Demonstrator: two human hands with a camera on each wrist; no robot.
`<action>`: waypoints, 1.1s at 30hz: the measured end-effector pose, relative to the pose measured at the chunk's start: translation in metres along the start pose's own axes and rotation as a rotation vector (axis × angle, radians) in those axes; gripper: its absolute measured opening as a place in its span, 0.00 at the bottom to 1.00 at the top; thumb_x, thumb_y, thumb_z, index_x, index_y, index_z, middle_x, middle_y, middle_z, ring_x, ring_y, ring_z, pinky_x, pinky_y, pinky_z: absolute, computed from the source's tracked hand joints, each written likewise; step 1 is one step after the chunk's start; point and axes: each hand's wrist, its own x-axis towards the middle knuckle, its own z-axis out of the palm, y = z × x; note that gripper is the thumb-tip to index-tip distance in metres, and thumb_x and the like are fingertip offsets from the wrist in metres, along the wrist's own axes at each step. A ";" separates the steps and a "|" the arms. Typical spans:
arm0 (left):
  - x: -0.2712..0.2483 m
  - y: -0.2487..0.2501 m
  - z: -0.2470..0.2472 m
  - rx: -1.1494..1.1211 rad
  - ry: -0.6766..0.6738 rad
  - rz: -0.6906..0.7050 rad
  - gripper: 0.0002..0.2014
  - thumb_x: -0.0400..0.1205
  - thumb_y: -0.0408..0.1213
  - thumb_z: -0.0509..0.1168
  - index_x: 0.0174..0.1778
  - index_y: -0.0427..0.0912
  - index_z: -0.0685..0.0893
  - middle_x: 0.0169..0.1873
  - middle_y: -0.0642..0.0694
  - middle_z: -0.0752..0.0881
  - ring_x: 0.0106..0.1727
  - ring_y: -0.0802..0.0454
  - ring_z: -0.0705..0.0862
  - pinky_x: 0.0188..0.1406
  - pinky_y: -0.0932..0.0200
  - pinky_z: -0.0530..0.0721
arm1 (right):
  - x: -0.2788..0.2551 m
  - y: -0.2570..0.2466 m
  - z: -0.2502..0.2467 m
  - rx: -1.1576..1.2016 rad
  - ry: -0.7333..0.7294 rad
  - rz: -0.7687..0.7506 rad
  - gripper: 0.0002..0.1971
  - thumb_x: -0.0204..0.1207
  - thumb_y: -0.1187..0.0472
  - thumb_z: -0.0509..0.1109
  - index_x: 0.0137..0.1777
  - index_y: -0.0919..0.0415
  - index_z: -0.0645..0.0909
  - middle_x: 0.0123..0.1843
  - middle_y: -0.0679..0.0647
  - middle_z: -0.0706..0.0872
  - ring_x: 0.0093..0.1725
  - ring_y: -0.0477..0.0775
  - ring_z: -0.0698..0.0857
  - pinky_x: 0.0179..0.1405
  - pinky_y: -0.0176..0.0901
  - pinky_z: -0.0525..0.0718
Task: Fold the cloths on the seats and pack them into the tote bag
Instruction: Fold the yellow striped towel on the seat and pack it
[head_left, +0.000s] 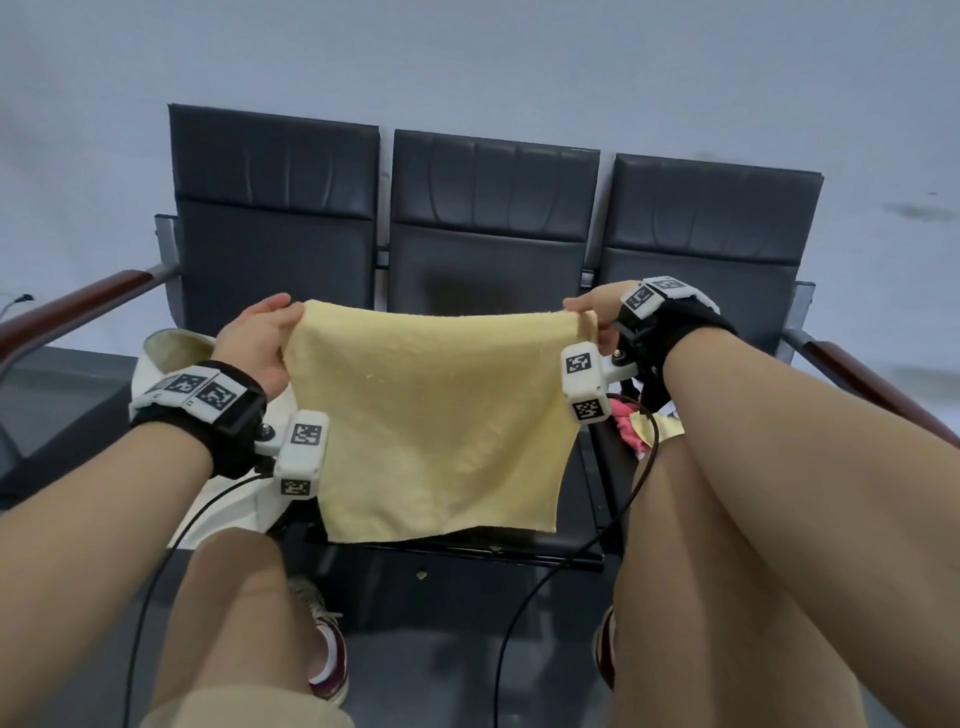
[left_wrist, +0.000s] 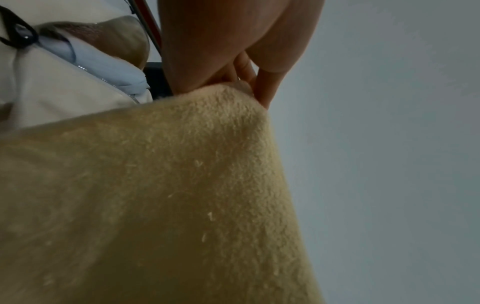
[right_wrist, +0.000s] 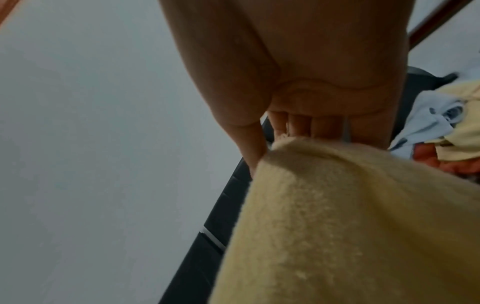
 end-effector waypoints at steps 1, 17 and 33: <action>-0.002 0.002 0.002 0.005 -0.018 -0.006 0.11 0.82 0.26 0.70 0.53 0.47 0.83 0.50 0.43 0.89 0.44 0.52 0.91 0.46 0.54 0.89 | 0.000 0.000 -0.001 -0.011 -0.018 0.033 0.15 0.76 0.49 0.72 0.36 0.57 0.75 0.22 0.55 0.79 0.27 0.55 0.78 0.34 0.49 0.79; -0.006 0.013 -0.005 0.294 0.035 0.046 0.14 0.80 0.27 0.69 0.55 0.50 0.90 0.55 0.47 0.88 0.53 0.51 0.85 0.51 0.54 0.81 | -0.032 0.000 -0.003 -0.145 0.114 -0.018 0.13 0.54 0.60 0.75 0.36 0.66 0.79 0.21 0.58 0.80 0.23 0.59 0.82 0.35 0.50 0.85; 0.019 0.027 0.010 0.967 0.006 0.526 0.08 0.78 0.36 0.75 0.51 0.48 0.93 0.41 0.50 0.91 0.45 0.55 0.88 0.55 0.54 0.86 | -0.009 -0.031 -0.002 -0.612 0.379 -0.255 0.07 0.73 0.59 0.68 0.43 0.54 0.89 0.45 0.57 0.88 0.38 0.61 0.88 0.46 0.50 0.89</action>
